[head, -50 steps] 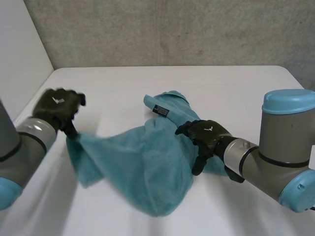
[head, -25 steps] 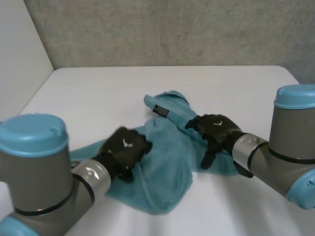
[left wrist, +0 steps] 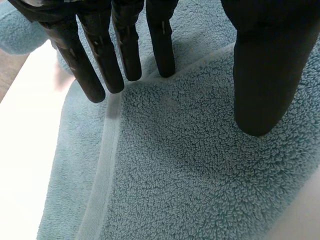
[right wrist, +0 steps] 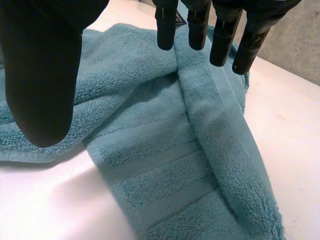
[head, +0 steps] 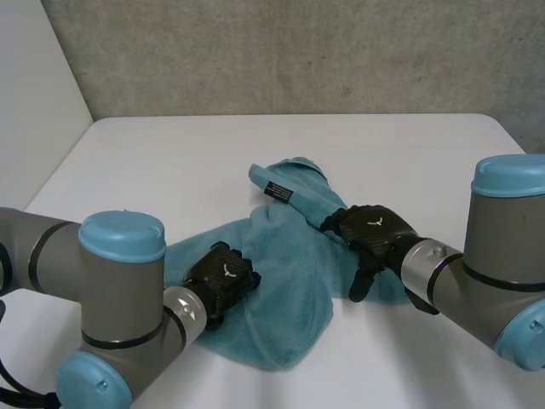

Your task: Fold the laundry

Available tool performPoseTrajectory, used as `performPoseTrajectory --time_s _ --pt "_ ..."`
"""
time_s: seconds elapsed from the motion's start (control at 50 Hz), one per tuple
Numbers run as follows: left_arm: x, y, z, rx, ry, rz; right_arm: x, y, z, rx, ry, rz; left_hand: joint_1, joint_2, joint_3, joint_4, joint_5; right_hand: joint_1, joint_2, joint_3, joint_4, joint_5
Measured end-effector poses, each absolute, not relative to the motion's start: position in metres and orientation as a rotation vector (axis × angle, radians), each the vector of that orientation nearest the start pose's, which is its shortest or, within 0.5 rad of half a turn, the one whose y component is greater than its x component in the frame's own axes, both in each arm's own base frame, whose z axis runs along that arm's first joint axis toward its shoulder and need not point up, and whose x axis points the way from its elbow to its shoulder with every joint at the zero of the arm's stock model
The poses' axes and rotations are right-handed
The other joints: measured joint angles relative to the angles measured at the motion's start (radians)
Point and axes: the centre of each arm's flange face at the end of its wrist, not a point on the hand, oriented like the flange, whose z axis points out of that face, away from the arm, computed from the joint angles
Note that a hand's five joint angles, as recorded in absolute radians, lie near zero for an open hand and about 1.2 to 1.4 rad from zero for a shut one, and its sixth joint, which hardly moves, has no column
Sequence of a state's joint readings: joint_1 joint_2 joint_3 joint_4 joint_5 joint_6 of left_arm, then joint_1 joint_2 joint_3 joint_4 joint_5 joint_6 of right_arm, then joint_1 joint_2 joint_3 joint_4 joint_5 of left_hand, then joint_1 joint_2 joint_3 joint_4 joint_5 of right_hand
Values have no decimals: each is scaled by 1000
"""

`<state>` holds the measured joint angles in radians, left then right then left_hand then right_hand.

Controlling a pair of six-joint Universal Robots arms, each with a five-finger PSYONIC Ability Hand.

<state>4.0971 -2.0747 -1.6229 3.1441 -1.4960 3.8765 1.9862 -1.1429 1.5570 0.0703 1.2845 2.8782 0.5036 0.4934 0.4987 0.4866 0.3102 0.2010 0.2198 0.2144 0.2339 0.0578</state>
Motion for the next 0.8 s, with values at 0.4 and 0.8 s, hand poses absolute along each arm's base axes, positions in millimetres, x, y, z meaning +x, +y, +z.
performPoseTrajectory --time_s 0.4,0.8 --pt "-307 -199 133 1747 2109 -1550 278 -240 168 -1052 2213 -1428 363 356 344 362 357 0 0 0 0 0" --pt "-304 -201 136 1722 2108 -1553 278 -240 168 -1051 2213 -1430 619 691 678 698 662 0 0 0 0 0"
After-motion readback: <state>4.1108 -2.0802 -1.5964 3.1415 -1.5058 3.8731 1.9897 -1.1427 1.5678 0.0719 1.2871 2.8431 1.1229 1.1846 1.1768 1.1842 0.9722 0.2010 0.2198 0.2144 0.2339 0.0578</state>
